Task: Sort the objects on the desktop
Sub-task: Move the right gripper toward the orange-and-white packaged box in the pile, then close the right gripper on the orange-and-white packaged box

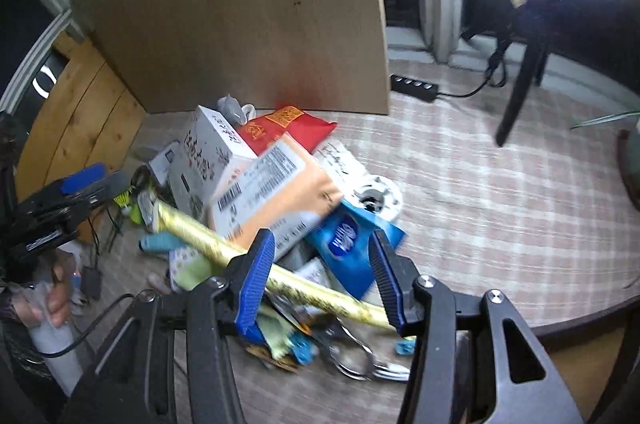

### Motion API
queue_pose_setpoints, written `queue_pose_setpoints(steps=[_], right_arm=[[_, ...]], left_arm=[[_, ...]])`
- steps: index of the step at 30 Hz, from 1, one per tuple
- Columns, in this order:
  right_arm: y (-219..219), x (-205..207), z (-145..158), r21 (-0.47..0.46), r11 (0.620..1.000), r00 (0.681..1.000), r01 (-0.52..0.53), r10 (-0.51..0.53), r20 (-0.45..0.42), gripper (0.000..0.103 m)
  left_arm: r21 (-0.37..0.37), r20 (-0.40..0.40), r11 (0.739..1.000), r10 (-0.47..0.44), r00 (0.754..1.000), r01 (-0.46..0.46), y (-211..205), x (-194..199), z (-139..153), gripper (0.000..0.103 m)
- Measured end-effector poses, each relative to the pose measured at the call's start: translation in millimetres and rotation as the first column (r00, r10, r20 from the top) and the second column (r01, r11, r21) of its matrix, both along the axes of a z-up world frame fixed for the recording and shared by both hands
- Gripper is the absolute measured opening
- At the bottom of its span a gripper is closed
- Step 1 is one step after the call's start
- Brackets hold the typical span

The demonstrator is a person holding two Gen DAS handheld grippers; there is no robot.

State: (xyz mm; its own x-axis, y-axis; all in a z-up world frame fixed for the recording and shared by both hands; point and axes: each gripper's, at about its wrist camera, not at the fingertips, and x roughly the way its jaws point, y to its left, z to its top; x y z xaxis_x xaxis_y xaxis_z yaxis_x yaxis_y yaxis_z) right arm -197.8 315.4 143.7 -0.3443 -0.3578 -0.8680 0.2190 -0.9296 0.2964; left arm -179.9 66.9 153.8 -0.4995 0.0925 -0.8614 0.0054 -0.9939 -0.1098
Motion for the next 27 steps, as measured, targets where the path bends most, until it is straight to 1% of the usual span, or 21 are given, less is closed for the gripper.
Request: queue_pose_setpoints(steps=[2, 4, 5, 8, 12, 15, 17, 19, 22, 24, 27], right_arm=[[-4.2, -6.5, -7.1, -0.031, 1.000, 0.999, 0.003, -0.002, 0.037, 0.049], [-12.5, -9.8, -14.4, -0.028, 1.000, 0.998, -0.001, 0.003, 0.055, 0.049], [-15.8, -11.6, -17.3, -0.022, 1.000, 0.998, -0.001, 0.002, 0.061, 0.049], [-20.0, -14.1, -29.2, -0.010, 1.000, 0.996, 0.003, -0.002, 0.084, 0.049], [-17.9, -9.3, -47.5, -0.028, 1.000, 0.991, 0.011, -0.007, 0.130, 0.049], [-25.0, 2.1, -62.4, -0.029, 0.999, 0.982, -0.034, 0.039, 0.183, 0.049], [-31.2, 14.7, -68.8, -0.034, 0.995, 0.973, -0.091, 0.096, 0.208, 0.049], [-30.1, 19.8, -67.3, -0.017, 0.996, 0.976, -0.089, 0.091, 0.197, 0.049], [-19.4, 16.0, -56.2, -0.002, 0.999, 0.988, -0.041, 0.041, 0.146, 0.049], [-10.7, 10.7, -50.5, -0.006, 1.000, 0.992, -0.005, 0.006, 0.129, 0.049], [3.2, 0.0, -47.4, -0.030, 0.998, 0.991, 0.050, -0.046, 0.129, 0.049]], left_arm=[[0.036, 0.033, 0.999, -0.022, 0.999, 0.021, 5.5, -16.3, -7.2, 0.066], [0.054, 0.054, 0.997, -0.056, 0.997, 0.053, 17.4, -29.2, -13.4, 0.066], [0.059, 0.059, 0.995, -0.078, 0.995, 0.075, 23.7, -33.1, -15.5, 0.064], [0.075, 0.077, 0.987, -0.146, 0.986, 0.141, 47.9, -44.4, -22.5, 0.064], [0.073, 0.100, 0.981, -0.187, 0.977, 0.180, 65.9, -58.3, -30.2, 0.064], [0.074, 0.120, 0.978, -0.202, 0.972, 0.194, 72.4, -69.3, -36.5, 0.064], [0.097, 0.137, 0.975, -0.213, 0.967, 0.201, 71.1, -75.5, -41.1, 0.064], [0.109, 0.158, 0.972, -0.222, 0.962, 0.206, 72.2, -80.0, -46.4, 0.064], [0.125, 0.176, 0.965, -0.252, 0.952, 0.232, 77.9, -78.2, -51.7, 0.064], [0.122, 0.171, 0.961, -0.268, 0.948, 0.250, 80.5, -74.5, -52.5, 0.064], [0.137, 0.176, 0.959, -0.270, 0.947, 0.248, 78.6, -72.8, -54.6, 0.065]])
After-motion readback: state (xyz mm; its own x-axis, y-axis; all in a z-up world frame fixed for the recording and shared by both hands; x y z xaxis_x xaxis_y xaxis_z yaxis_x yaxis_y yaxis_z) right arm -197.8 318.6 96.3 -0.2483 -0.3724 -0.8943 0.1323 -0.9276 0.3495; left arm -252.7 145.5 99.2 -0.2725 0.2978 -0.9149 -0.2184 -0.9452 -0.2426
